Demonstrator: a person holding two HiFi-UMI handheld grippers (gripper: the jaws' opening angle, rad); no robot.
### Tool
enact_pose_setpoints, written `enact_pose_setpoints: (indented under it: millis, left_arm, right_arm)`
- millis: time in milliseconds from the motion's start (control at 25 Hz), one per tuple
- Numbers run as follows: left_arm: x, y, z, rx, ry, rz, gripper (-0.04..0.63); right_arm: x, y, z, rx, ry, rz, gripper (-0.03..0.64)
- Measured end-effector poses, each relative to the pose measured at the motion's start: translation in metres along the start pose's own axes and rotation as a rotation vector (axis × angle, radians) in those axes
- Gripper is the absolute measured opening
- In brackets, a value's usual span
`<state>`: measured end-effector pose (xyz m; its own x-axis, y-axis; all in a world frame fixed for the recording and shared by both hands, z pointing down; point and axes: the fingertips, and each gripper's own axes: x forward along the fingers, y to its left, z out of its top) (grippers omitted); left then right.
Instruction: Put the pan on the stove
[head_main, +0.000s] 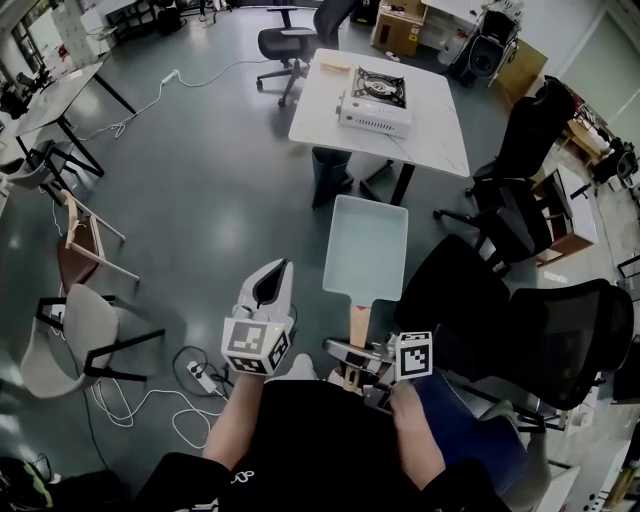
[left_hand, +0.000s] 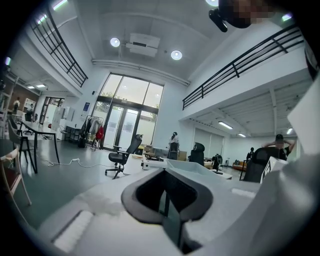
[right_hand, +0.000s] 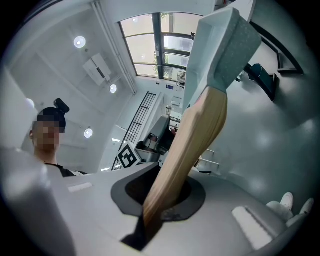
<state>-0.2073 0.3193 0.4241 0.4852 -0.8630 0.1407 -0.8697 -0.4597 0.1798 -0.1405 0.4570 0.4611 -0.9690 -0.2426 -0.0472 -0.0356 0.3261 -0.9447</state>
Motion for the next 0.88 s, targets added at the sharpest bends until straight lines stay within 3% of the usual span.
enact_pose_setpoints:
  millis: [440,880]
  left_arm:
    - [-0.021,0.044,0.000,-0.052,-0.020,0.060,0.000]
    - [-0.004,0.037,0.009,-0.057,-0.042,0.017,0.000]
  right_arm:
    - [0.017,0.003,0.001,-0.006,-0.013,-0.005,0.025]
    - [0.016,0.002,0.018,-0.030,-0.018,-0.029,0.026]
